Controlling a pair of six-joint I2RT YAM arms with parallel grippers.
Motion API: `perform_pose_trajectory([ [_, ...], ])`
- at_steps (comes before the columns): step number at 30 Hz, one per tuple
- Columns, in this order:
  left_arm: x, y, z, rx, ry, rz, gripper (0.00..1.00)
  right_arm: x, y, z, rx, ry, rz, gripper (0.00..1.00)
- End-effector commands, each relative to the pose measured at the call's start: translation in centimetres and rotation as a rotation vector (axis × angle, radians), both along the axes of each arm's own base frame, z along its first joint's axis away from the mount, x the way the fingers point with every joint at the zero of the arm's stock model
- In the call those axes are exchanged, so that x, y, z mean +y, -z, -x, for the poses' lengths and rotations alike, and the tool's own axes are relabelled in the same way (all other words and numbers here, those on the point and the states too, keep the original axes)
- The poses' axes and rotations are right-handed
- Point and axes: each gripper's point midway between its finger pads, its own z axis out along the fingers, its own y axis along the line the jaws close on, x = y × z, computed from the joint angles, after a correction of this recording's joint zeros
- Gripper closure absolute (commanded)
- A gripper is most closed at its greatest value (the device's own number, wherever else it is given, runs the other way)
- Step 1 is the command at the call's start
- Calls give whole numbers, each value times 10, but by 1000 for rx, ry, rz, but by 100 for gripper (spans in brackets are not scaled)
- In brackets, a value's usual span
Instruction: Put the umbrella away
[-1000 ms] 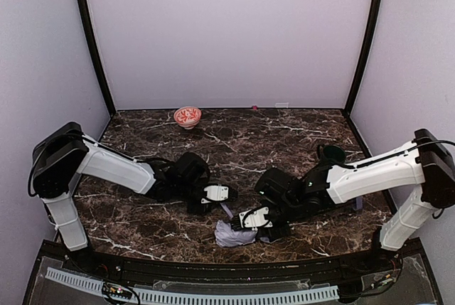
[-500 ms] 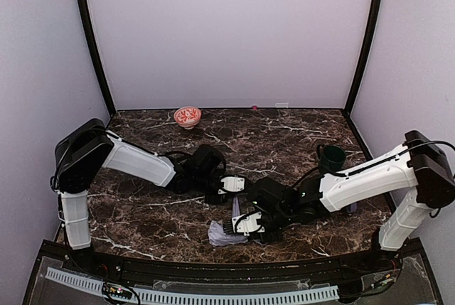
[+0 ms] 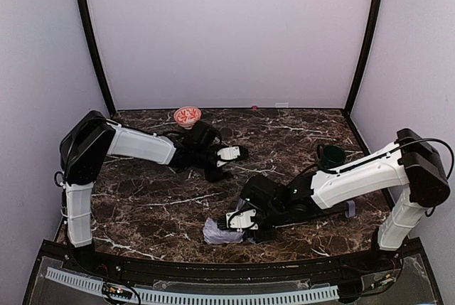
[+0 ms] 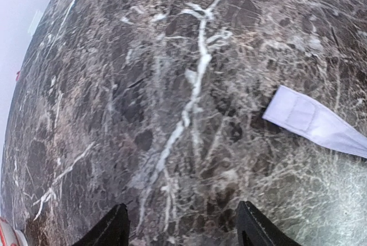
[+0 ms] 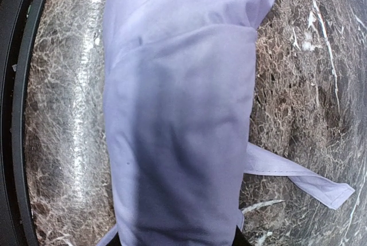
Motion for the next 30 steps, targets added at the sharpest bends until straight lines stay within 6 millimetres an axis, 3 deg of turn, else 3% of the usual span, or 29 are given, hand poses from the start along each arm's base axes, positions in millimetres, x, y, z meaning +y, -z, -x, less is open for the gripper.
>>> perform_pose_trajectory([
  [1, 13, -97, -26, -26, -118, 224, 33, -36, 36, 17, 137, 41, 171, 100],
  [3, 25, -137, -13, -77, -107, 315, 34, -37, 36, 15, 169, 55, 167, 100],
  [6, 44, -187, 40, -120, -6, 477, 36, -38, 37, 11, 214, 85, 149, 98],
  [7, 50, -192, 62, -104, 35, 524, 36, -38, 37, 10, 221, 91, 148, 98],
  [9, 53, -186, 114, -84, 143, 546, 37, -38, 37, 10, 238, 90, 144, 98],
  [12, 44, -137, 200, -85, 347, 388, 37, -39, 37, 15, 304, 88, 134, 97],
  [14, 45, -113, 237, -69, 419, 327, 35, -41, 40, 16, 329, 92, 143, 97],
  [16, 48, -94, 248, -58, 422, 280, 32, -45, 44, 15, 338, 95, 159, 96],
  [20, 39, -57, 242, -130, 449, 147, 28, -46, 47, 16, 377, 100, 162, 95],
  [24, 22, -48, 230, -205, 453, 150, 12, -44, 49, 15, 397, 105, 157, 94],
  [26, 19, -39, 225, -204, 433, 133, 11, -43, 50, 15, 403, 100, 153, 93],
  [30, 24, 2, 228, -91, 412, 47, 10, -40, 49, 12, 417, 100, 133, 92],
])
